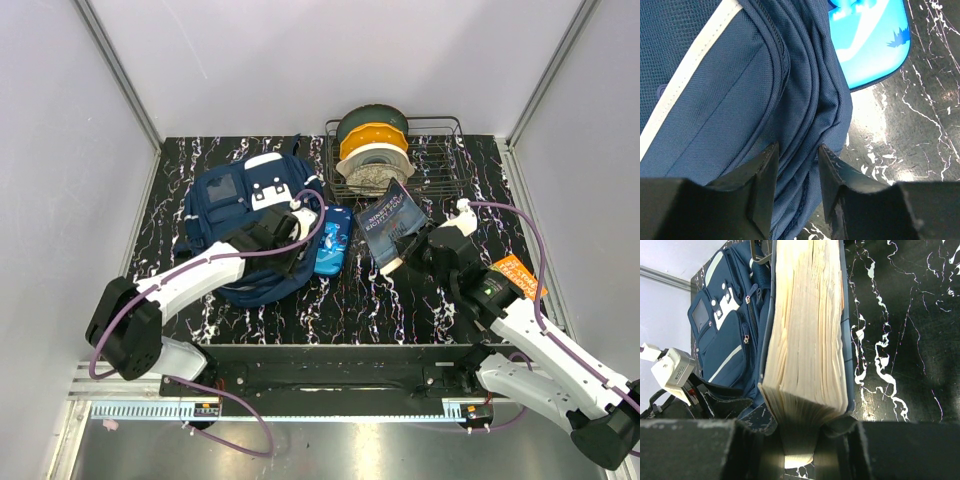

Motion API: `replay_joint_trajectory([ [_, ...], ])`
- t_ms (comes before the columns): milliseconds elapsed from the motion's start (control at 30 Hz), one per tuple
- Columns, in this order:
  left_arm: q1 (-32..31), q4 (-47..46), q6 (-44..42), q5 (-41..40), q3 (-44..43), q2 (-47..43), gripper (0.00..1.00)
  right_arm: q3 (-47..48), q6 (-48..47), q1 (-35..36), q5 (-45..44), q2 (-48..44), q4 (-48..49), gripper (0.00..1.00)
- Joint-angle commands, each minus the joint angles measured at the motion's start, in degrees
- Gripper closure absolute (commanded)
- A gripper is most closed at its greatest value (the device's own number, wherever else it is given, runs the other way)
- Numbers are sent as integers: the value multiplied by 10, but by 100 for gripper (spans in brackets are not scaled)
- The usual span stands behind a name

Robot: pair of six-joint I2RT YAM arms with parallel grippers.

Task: Pack the student bag
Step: Place the book in the student bag.

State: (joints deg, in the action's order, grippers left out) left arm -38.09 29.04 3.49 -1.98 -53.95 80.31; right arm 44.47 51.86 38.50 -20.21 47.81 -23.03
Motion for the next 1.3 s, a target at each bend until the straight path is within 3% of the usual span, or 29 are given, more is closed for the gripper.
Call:
replay_joint_trajectory([
  [0, -5, 1, 4, -26, -17, -2, 70, 22, 9, -2, -7, -15, 83, 97],
  [100, -4, 1, 7, -33, -19, -2, 88, 20, 10, -3, -8, -17, 83, 97],
  [133, -4, 1, 9, -34, -19, -8, 100, 19, 10, -3, -8, -17, 83, 97],
  [333, -4, 5, 18, -33, -35, -59, 100, 17, 7, -4, -4, -18, 82, 96],
  [700, -2, 8, 21, -102, -93, -166, 100, 10, 8, -5, 46, -7, 97, 97],
  [900, 10, 15, 34, -142, -166, -159, 100, 8, 23, -5, 135, 27, 128, 98],
  [1033, 14, 4, 72, -152, -205, -140, 100, -21, 75, -5, 253, 66, 214, 100],
  [1067, 15, 1, 77, -155, -210, -137, 100, -25, 82, -5, 267, 75, 259, 100],
  [1267, 17, 18, 86, -156, -260, -96, 100, -31, 101, -5, 330, 84, 313, 100],
])
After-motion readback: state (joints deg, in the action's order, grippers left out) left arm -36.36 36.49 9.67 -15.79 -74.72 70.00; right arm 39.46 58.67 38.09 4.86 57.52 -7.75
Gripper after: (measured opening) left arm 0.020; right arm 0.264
